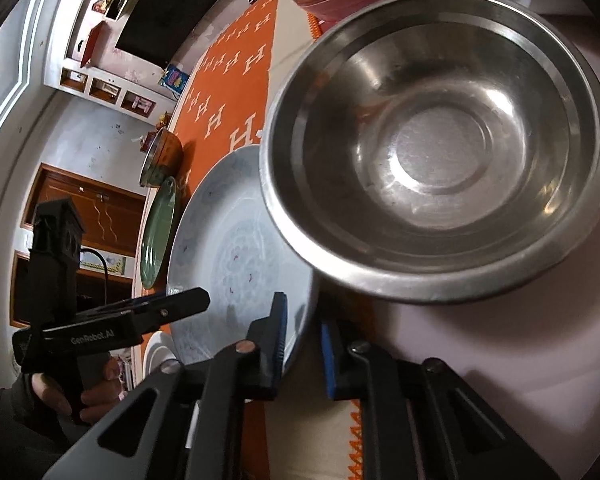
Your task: Organize plates and bowls
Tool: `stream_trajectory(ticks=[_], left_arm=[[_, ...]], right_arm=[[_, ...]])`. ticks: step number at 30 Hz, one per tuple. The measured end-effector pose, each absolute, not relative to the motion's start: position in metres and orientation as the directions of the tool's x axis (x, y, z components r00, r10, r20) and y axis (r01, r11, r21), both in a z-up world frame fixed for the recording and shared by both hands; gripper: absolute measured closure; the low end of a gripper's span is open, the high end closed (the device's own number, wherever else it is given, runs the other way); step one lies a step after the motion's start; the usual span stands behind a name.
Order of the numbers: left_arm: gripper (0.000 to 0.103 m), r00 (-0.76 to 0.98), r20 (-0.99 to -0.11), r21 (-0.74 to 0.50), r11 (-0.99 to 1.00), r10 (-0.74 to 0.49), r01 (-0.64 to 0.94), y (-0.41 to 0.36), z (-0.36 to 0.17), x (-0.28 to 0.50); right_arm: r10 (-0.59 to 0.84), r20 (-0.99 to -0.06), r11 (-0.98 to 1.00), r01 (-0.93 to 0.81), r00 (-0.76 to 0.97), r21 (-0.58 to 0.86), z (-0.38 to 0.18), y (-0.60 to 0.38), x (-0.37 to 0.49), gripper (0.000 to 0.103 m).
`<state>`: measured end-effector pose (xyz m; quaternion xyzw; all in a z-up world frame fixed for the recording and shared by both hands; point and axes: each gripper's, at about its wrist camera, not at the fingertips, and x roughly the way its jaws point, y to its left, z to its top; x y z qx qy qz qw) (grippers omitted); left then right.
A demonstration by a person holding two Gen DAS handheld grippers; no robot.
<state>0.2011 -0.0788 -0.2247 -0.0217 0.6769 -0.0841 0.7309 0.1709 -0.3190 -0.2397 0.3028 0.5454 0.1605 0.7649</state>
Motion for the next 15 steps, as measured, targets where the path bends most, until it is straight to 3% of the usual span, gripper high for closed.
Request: stream_trajectory(ticks=[2, 10, 15], left_arm=[[0.031, 0.062, -0.987, -0.143, 0.985, -0.149, 0.093, -0.079, -0.227, 0.202], [0.039, 0.066, -0.99, -0.119, 0.986, -0.127, 0.113, -0.092, -0.232, 0.209], [0.054, 0.082, -0.985, -0.141, 0.982, -0.152, 0.127, -0.1, -0.227, 0.209]], right_arm=[[0.586, -0.727, 0.754, 0.088, 0.358, 0.651, -0.241, -0.32, 0.171, 0.09], [0.617, -0.696, 0.723, 0.086, 0.367, 0.686, -0.246, -0.325, 0.174, 0.09], [0.624, -0.688, 0.714, 0.086, 0.371, 0.695, -0.246, -0.329, 0.172, 0.09]])
